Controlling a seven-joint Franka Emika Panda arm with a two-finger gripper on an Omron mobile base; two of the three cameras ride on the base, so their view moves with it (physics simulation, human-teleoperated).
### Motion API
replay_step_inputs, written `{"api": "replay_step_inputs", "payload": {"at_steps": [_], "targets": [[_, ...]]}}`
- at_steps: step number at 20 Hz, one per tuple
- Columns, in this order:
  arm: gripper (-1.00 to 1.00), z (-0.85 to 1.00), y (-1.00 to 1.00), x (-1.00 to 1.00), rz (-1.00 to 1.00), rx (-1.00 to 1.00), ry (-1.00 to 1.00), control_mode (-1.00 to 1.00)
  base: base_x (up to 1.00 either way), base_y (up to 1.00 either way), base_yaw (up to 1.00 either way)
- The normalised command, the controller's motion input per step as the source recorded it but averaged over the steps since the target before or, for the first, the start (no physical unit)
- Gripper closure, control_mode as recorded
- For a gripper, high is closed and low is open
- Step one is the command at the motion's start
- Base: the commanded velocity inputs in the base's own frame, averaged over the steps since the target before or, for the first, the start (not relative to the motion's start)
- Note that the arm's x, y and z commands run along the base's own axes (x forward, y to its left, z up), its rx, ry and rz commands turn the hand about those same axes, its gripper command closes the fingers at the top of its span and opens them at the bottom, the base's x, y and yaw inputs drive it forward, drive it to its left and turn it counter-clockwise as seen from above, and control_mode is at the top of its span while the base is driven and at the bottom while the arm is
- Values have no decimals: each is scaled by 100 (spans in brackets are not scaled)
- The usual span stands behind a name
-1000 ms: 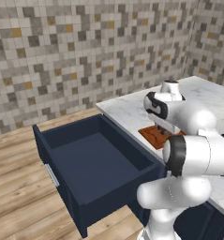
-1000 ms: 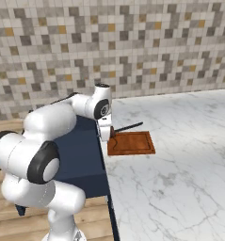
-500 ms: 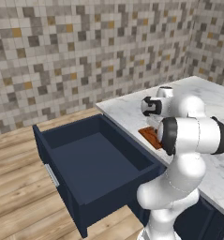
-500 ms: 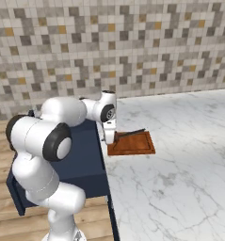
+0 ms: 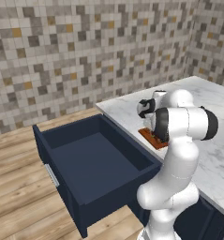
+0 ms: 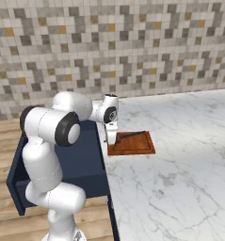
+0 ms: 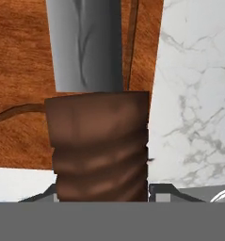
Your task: Pick up the knife from the drawer and place it on the cutting board. Then place the meat from the plate to the cutting board.
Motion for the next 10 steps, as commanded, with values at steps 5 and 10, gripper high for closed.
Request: {"api": "replay_step_inputs", "payload": {"at_steps": [5, 10], "targets": [[100, -28, -2, 34, 0, 0, 3, -100, 0, 0, 0], [100, -27, -6, 27, 0, 0, 1, -100, 0, 0, 0]]}}
